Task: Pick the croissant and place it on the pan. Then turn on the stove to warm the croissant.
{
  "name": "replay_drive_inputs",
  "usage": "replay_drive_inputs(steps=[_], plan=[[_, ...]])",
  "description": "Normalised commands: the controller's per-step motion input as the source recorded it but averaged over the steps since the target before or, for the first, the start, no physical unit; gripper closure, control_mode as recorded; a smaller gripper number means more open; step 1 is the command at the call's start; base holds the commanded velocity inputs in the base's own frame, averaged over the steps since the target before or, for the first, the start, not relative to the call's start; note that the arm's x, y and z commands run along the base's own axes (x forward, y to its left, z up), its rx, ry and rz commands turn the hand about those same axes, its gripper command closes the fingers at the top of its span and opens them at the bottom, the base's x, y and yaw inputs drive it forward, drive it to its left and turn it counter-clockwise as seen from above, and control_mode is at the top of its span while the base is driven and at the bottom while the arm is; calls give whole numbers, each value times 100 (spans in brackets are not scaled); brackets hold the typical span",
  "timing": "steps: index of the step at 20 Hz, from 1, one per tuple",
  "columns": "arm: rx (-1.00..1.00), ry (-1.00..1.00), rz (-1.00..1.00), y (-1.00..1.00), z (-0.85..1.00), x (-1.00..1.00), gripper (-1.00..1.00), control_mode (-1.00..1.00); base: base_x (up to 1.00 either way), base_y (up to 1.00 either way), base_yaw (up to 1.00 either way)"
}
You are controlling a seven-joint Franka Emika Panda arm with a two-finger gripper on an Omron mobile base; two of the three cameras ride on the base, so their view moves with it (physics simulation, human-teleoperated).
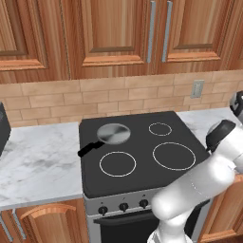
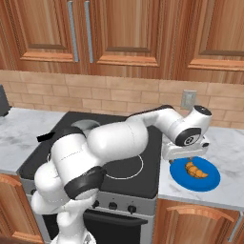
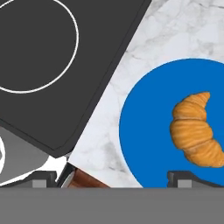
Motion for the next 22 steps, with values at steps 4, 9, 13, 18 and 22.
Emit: replay_drive_inputs(steps=[4,9,13,18,22], plan=[[0,0,0,-20,-19,20,-100,-100,0,0,0],[0,0,0,-14,-10,25,-100,-100,0,0,0],[0,0,0,-17,-18,29,-100,-100,0,0,0],[0,0,0,-18,-26,21,-100,-100,0,0,0],[0,0,0,-16,-32,19,-100,-100,0,0,0]])
